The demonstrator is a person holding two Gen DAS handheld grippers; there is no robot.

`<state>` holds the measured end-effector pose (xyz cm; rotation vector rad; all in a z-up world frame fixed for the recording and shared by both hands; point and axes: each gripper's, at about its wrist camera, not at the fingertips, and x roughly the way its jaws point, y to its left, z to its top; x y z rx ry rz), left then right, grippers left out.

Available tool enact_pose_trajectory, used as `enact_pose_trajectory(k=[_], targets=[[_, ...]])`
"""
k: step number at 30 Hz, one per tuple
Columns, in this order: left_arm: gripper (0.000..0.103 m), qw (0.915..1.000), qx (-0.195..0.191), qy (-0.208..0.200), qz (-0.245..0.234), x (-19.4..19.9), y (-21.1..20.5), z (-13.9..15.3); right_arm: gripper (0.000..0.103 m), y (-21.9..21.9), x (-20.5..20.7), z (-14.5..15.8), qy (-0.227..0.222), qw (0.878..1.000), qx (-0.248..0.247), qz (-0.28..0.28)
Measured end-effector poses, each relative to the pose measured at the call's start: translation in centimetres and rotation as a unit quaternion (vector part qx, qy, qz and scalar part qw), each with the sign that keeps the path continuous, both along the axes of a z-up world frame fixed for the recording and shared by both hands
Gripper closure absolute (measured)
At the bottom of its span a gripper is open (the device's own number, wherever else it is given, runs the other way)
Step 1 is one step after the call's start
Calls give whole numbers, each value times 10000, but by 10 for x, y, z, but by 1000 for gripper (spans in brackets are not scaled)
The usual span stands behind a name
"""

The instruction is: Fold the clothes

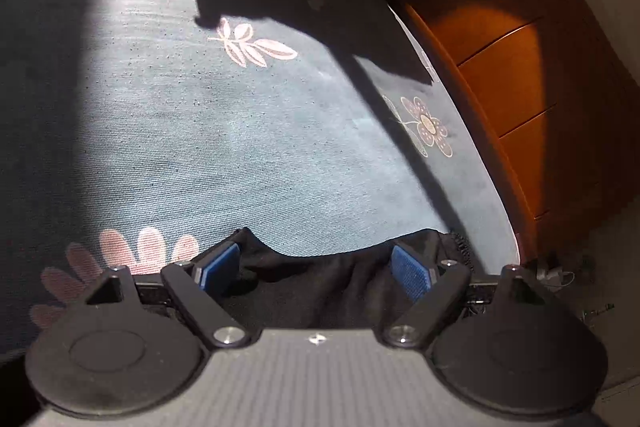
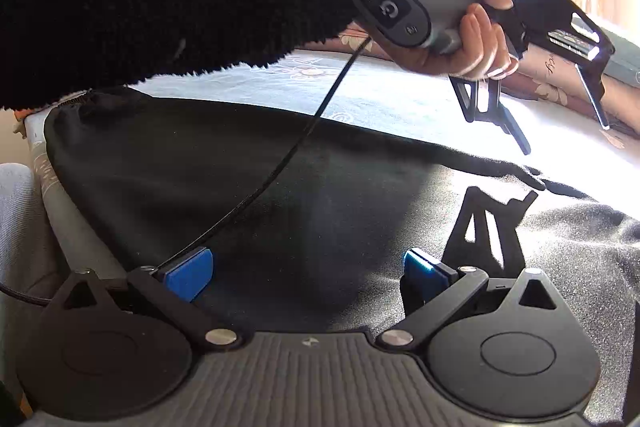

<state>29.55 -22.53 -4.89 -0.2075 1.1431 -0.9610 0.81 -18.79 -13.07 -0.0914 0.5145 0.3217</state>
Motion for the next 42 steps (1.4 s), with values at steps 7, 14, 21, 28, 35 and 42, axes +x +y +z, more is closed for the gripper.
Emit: enact_pose_trajectory(k=[7,14,21,28,35,42], targets=[[11,9841,909,-1458,445,-58,91,60,0,-23,-8,35,-358,9935,-282,-1044],[11,9703,1404,-1626,1109,-114,137,26,0,-147,22,45,-84,9158,-1245,-3817],[11,9681,1502,-1573,1247,-151,145,-1,0,-221,5,9,904,8811,-390,-4626],[11,9674,1498,-1504,1380,-157,144,-7,0,-215,-2,26,499,8935,224,-4457],[11,9634,1684,-1632,1297,-171,141,-9,0,-186,73,25,434,9372,-526,-3421],[11,9624,1798,-1527,1349,-163,142,-18,0,-221,66,21,963,9137,533,-3911]])
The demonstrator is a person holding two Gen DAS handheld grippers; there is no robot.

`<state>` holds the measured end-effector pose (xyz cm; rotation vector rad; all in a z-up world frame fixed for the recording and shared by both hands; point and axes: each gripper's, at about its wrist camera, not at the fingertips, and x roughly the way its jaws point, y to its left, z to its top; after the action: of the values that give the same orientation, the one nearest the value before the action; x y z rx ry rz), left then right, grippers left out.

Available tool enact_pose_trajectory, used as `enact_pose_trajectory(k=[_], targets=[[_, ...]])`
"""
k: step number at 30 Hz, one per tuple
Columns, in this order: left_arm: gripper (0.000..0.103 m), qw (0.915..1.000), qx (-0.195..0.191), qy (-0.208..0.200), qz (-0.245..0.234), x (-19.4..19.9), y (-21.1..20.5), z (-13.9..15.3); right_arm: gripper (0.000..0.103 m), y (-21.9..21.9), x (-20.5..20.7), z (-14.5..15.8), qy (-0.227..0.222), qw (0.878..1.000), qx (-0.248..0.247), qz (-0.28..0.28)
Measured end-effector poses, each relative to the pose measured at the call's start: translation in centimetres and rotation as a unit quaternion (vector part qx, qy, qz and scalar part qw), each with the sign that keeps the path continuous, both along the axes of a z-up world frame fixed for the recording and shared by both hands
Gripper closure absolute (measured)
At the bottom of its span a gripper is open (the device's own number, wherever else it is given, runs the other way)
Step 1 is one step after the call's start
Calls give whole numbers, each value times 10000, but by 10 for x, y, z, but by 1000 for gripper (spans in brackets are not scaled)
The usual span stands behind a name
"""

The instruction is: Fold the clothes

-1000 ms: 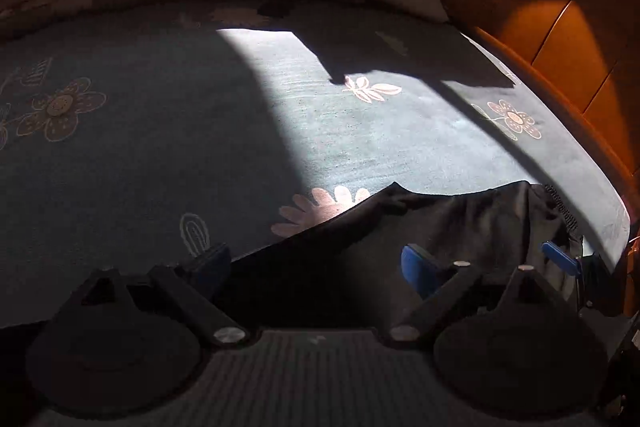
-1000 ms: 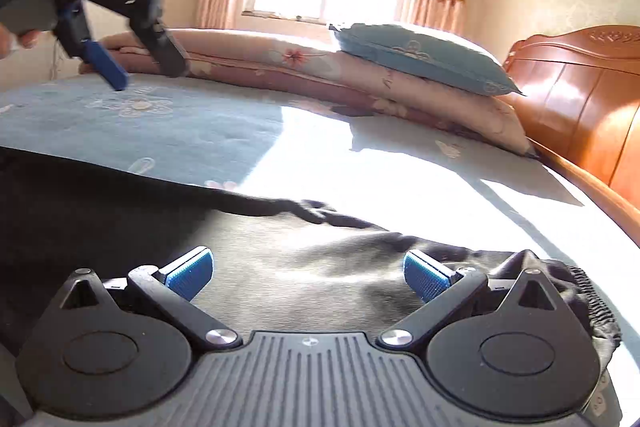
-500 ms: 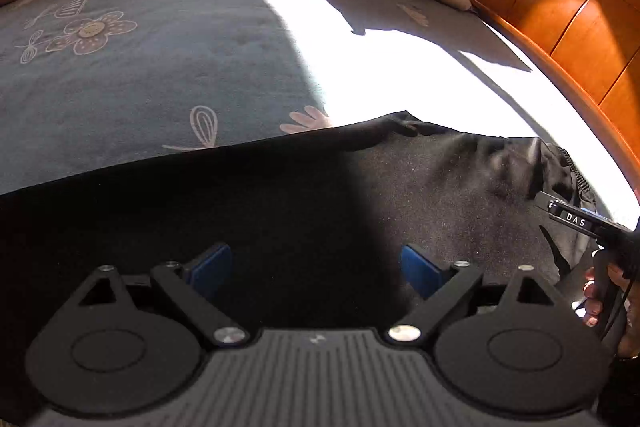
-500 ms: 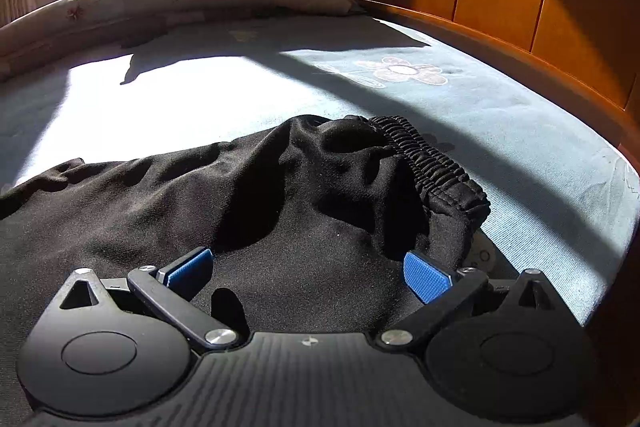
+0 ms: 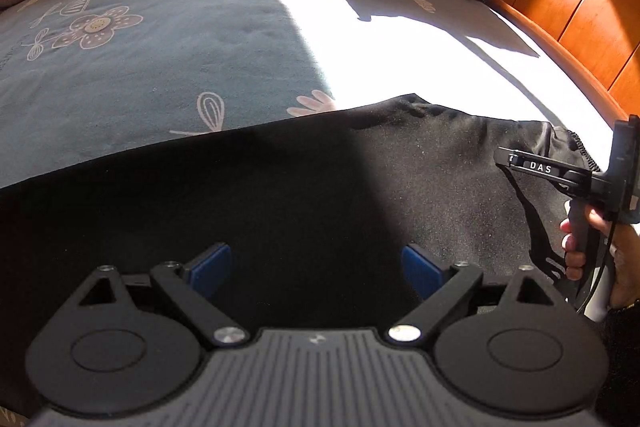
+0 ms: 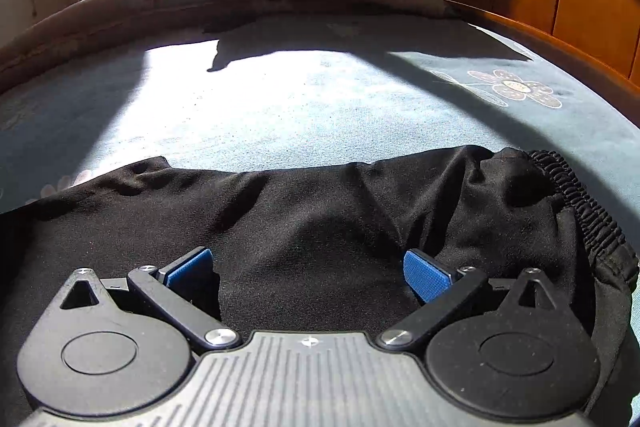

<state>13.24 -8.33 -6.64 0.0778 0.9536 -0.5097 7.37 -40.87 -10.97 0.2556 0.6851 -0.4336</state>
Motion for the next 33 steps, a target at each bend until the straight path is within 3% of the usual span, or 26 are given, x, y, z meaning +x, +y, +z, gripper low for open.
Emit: enact_pose_trajectory(k=[4,7,10,15,24,29,33], targets=[[11,9999,74,75,-76,3,-7,-5,0,-2,2,11,-303,9995,-48,-4],[11,9999,65,69,-124,1,-7,-5,0,-16,28,-8,332,9991,-39,-248],[11,9999,22,12,-119,0,-4,0,0,-8,25,-1,389,9989,-161,-185],[11,10000,-31,-2,59,0,2,4,0,33,-13,35,-29,9992,230,324],[11,9991,-195,-217,309,-23,39,25,0,131,-26,56,35,9884,434,1453],[11,9973,-335,-211,616,-31,68,28,0,178,-15,53,220,9814,302,1883],[11,9961,-398,-159,776,-34,84,25,0,199,-3,32,587,9783,205,1976]])
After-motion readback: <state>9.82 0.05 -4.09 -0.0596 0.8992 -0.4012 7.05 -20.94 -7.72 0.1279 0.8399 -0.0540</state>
